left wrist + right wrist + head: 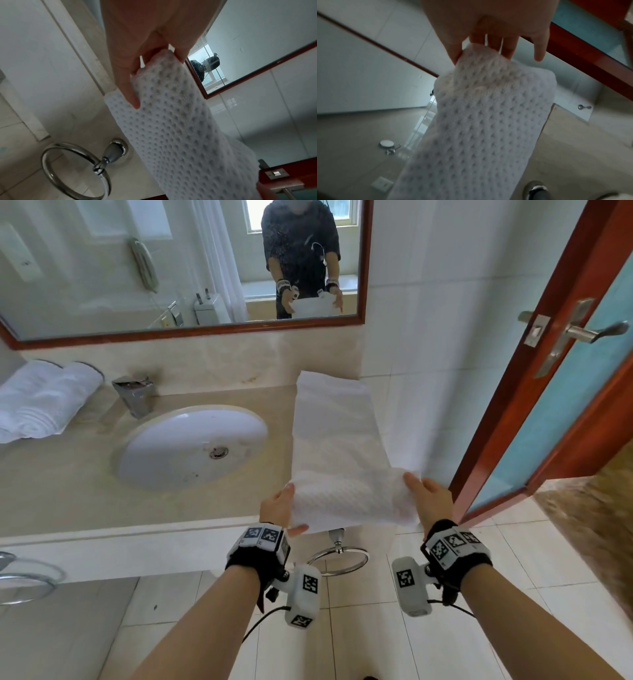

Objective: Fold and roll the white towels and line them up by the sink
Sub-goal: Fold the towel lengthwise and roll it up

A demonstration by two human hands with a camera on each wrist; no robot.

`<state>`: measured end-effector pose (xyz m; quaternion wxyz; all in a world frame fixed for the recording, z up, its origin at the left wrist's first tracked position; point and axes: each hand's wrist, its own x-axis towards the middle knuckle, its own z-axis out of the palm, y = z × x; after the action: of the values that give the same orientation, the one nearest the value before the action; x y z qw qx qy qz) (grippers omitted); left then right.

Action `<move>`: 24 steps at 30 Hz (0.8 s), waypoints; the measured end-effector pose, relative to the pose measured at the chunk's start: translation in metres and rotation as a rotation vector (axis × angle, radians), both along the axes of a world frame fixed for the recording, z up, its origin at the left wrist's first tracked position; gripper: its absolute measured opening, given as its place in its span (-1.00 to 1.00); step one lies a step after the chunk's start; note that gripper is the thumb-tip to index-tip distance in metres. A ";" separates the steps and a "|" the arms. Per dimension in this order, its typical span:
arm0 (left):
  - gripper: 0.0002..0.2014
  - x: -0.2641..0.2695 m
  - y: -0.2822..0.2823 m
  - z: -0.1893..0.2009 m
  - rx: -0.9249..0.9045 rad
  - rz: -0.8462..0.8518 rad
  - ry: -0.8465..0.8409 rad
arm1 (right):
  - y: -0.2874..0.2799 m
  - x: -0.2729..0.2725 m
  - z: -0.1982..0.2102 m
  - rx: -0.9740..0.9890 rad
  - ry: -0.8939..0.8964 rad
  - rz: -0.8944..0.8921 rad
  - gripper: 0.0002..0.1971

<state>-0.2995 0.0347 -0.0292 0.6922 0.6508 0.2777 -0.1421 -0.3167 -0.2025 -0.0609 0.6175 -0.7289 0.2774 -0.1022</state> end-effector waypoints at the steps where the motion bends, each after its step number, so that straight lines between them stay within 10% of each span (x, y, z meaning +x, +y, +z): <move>1: -0.58 0.002 -0.001 0.002 -0.011 0.012 0.005 | 0.000 0.003 0.001 -0.118 0.021 -0.011 -0.62; 5: -0.58 0.016 -0.006 0.006 -0.048 0.085 0.030 | 0.015 0.004 0.018 -0.495 -0.129 0.070 -0.36; 11: -0.70 0.030 -0.005 0.012 -0.018 0.071 0.030 | 0.050 0.014 0.014 -1.194 0.235 1.012 0.04; 15: -0.79 0.035 -0.004 0.010 0.110 0.012 0.009 | 0.054 0.034 0.006 -0.989 0.375 0.963 -0.47; 24: -0.17 0.031 0.004 0.002 1.512 -1.174 -0.607 | 0.062 0.070 0.031 -1.019 0.437 1.106 -0.68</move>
<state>-0.2686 0.0383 -0.0274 -0.0410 0.9623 -0.2581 -0.0755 -0.2464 -0.1408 -0.0298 0.0995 -0.9584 -0.0919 0.2512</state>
